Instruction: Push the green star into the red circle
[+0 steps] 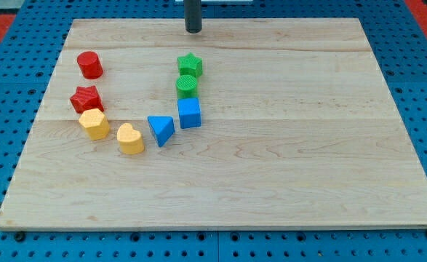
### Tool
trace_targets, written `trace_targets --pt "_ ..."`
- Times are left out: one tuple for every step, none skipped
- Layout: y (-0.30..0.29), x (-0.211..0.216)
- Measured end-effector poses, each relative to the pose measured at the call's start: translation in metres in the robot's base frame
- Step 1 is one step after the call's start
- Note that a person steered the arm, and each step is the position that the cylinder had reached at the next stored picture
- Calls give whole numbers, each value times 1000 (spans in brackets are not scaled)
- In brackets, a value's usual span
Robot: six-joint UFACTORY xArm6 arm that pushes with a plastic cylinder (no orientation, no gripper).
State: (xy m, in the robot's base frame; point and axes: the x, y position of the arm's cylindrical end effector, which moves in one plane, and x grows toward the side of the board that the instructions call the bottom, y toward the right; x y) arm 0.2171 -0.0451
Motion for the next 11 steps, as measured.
trace_targets --pt "10 -6" --pt "72 6" --pt "104 48" --pt "90 121" --pt "31 128" --pt "-9 113" --pt "-9 97" --pt "-31 88" --pt "-37 77" --pt "-27 49" --pt "-61 75"
